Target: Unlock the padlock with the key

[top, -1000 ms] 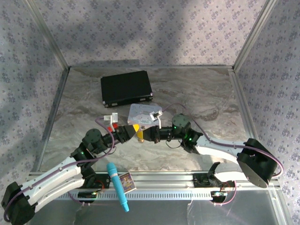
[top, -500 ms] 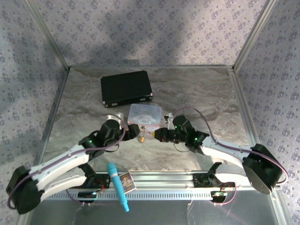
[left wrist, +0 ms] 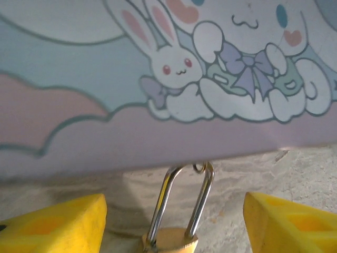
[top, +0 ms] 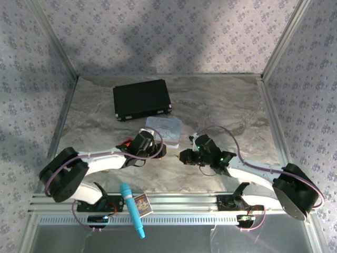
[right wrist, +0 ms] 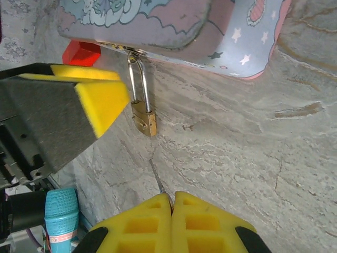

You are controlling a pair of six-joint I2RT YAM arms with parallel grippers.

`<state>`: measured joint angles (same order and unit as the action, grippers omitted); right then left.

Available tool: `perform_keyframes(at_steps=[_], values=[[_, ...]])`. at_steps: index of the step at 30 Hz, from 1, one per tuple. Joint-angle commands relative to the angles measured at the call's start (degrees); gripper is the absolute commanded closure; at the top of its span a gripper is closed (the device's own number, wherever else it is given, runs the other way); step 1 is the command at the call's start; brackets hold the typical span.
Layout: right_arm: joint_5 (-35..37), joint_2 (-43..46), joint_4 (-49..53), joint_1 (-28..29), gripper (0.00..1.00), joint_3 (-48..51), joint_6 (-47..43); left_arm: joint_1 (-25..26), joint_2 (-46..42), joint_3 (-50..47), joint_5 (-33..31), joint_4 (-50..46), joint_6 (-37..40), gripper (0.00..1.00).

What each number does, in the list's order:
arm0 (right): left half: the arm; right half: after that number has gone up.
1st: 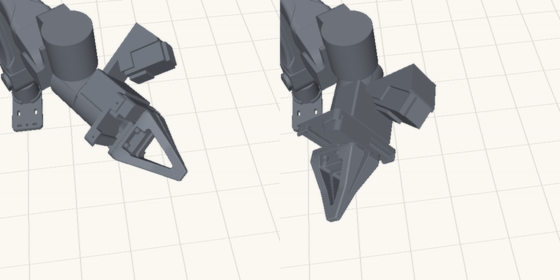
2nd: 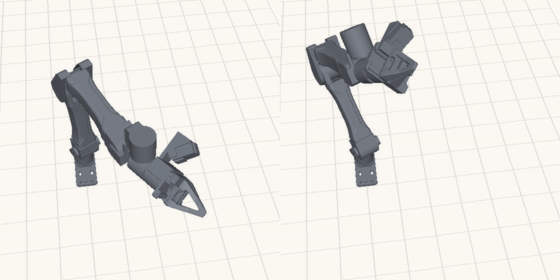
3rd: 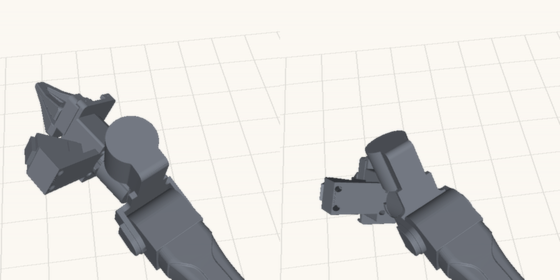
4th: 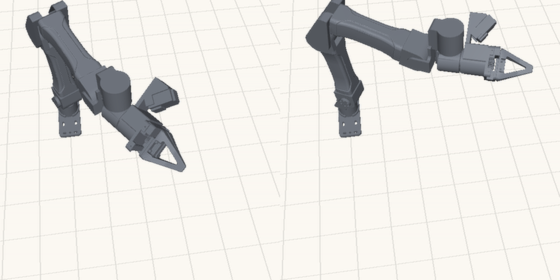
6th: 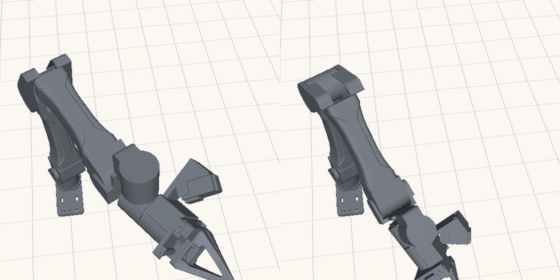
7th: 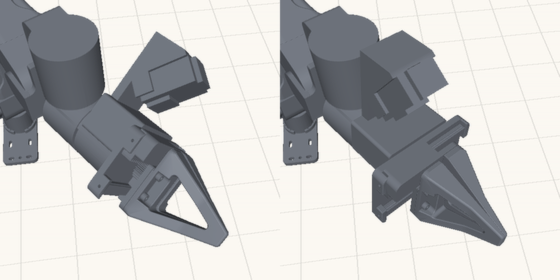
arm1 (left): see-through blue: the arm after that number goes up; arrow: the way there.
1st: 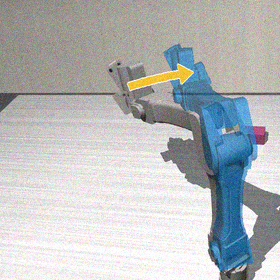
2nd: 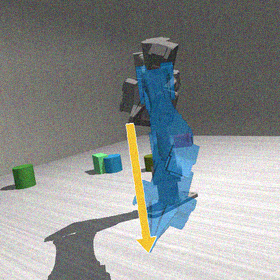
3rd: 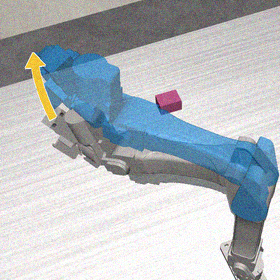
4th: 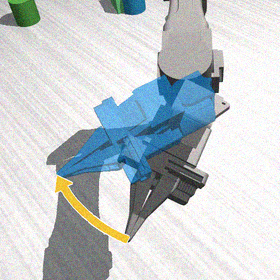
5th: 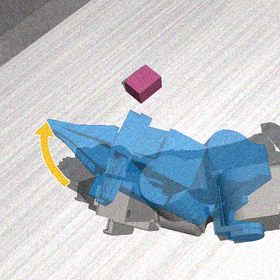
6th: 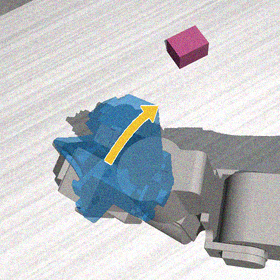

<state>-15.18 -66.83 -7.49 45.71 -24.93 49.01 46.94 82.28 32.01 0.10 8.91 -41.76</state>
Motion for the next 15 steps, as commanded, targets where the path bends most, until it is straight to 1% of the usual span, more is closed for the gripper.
perform_keyframes(at_steps=[1, 2, 3, 5, 8, 10, 11, 15], values=[[0.45, 0.93, 0.19, -0.3, 1.0, 0.85, -0.62, 0.17, 2.41, 1.99, 1.47, 6.41, 1.68, 0.33], [0.47, 0.92, 0.13, -0.35, 1.0, 0.98, -0.59, 0.26, 3.16, 2.02, 1.49, 7.14, 1.74, 0.33], [0.48, 0.93, 0.06, -0.44, 1.0, 1.12, -0.66, 0.41, 3.82, 2.09, 1.35, 7.5, 1.52, 0.37], [0.33, 0.84, -0.14, -0.6, 1.0, 1.45, -0.59, 1.05, 4.82, 1.58, 1.11, 8.54, 1.48, 0.4], [0.39, 0.6, -0.61, -0.75, 1.0, 1.83, -0.5, 3.46, 5.43, 0.95, -1.75, 8.66, 1.01, 0.44], [0.5, 0.31, -1.02, -0.8, 1.0, 2.3, -0.29, 4.8, 6.09, 0.99, -3.47, 7.79, 0.42, 0.49], [0.5, 0.14, -1.42, -0.89, 1.0, 2.46, -0.18, 5.17, 6.41, 0.82, -3.82, 7.91, -0.09, 0.52], [0.22, -0.66, -3.29, -0.89, 1.0, 3.04, 0.7, 5.36, 8.0, -0.05, -5.21, 8.77, -2.81, 0.58]])
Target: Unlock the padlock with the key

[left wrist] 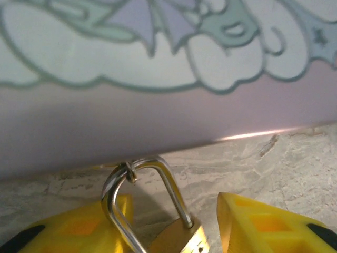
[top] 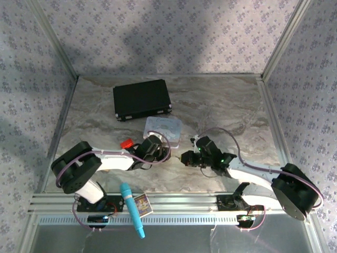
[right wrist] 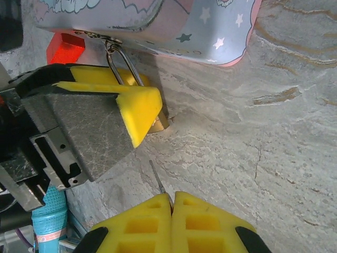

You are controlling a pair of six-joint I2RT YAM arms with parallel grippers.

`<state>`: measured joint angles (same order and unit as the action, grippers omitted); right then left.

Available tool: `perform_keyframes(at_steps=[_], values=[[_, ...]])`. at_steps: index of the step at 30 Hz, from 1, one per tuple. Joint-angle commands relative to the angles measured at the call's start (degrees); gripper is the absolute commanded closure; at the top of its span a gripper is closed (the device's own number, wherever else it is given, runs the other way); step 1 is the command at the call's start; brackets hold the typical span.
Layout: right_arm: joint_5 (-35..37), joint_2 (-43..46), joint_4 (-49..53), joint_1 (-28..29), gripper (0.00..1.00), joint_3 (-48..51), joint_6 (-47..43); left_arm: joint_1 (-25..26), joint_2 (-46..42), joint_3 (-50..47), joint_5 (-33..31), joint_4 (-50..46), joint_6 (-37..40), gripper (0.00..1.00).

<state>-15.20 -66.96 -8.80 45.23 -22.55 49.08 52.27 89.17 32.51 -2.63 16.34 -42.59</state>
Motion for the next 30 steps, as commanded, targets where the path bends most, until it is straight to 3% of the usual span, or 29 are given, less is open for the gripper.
perform_keyframes(at_steps=[1, 12, 15, 24, 30], values=[[0.26, -0.66, -2.64, -0.38, 1.0, 0.83, 0.97, 0.03, 1.52, -0.35, -2.72, 1.14, -2.48, 0.6], [1.58, -1.66, -9.5, -0.66, 1.0, 5.26, 5.88, 2.26, 3.37, 0.98, -5.8, 0.65, -9.4, 0.81], [0.6, -3.21, -13.12, -1.06, 1.0, 6.64, 9.17, 2.51, 1.57, 0.74, -5.72, 0.33, -16.52, 0.86], [-8.08, -12.69, -32.79, -4.19, 1.0, 9.11, 22.84, 3.84, -4.37, -2.77, -8.94, 5.98, -36.69, 0.89], [-10.38, -17.17, -42.72, -5.49, 1.0, 10.23, 29.08, 4.23, -5.4, -2.47, -10.71, 5.49, -44.06, 0.92]])
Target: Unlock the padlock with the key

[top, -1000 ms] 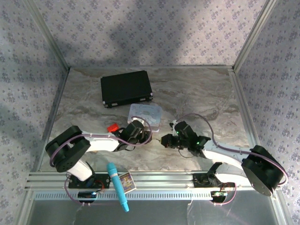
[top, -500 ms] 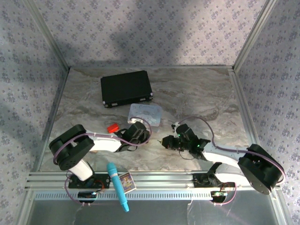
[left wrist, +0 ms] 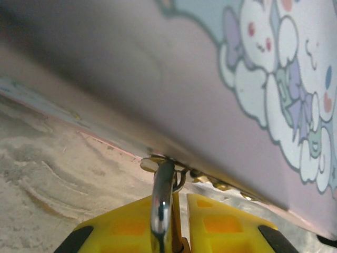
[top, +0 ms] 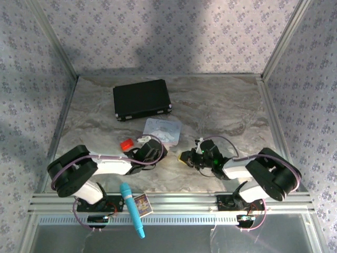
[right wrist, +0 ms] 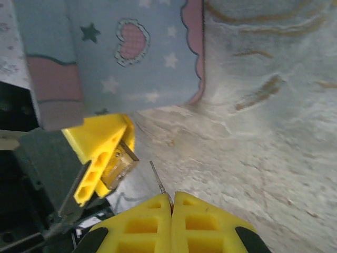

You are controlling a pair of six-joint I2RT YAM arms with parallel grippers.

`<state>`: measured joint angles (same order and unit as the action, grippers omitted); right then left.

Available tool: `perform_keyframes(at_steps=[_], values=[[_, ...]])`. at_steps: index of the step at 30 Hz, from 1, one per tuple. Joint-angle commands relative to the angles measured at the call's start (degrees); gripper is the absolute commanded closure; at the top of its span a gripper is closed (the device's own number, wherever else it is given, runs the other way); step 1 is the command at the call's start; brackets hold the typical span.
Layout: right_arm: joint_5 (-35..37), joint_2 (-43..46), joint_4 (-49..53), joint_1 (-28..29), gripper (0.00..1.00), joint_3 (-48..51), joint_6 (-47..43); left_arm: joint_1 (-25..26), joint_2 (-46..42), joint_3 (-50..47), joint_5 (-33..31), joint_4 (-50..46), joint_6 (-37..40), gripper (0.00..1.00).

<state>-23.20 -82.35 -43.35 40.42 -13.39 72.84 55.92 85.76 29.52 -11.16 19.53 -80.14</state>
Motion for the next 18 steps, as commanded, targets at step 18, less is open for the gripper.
perform_keyframes(at_steps=[18], values=[[-5.85, -10.07, -19.62, 0.22, 1.0, -0.46, 11.18, 2.0, -3.21, -0.55, -3.98, 4.27, -23.37, 1.0]])
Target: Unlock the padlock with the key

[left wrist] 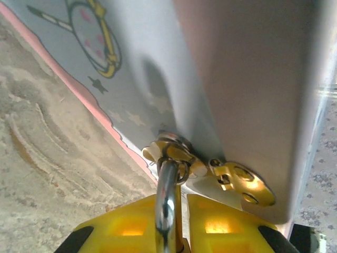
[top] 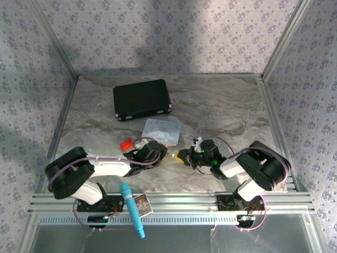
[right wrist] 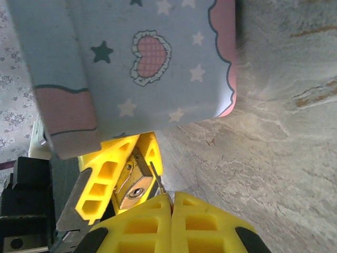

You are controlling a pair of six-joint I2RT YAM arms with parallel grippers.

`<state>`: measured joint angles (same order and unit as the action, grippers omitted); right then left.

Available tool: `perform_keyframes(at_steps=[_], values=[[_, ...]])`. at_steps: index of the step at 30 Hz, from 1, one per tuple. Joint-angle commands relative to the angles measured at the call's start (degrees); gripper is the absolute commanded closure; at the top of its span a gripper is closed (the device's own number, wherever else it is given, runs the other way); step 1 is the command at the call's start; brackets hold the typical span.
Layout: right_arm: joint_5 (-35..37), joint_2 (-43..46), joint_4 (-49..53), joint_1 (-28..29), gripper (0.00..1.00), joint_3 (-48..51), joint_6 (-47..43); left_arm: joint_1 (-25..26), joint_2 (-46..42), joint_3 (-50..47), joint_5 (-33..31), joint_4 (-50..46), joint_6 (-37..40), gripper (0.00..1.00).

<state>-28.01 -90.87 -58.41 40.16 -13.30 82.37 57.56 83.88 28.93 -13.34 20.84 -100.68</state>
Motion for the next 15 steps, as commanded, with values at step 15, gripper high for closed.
perform_keyframes(at_steps=[15], values=[[-1.32, -2.98, -9.43, 1.58, 1.0, 0.96, 3.54, 0.36, 0.74, -0.37, -3.33, 4.03, -5.65, 1.0]])
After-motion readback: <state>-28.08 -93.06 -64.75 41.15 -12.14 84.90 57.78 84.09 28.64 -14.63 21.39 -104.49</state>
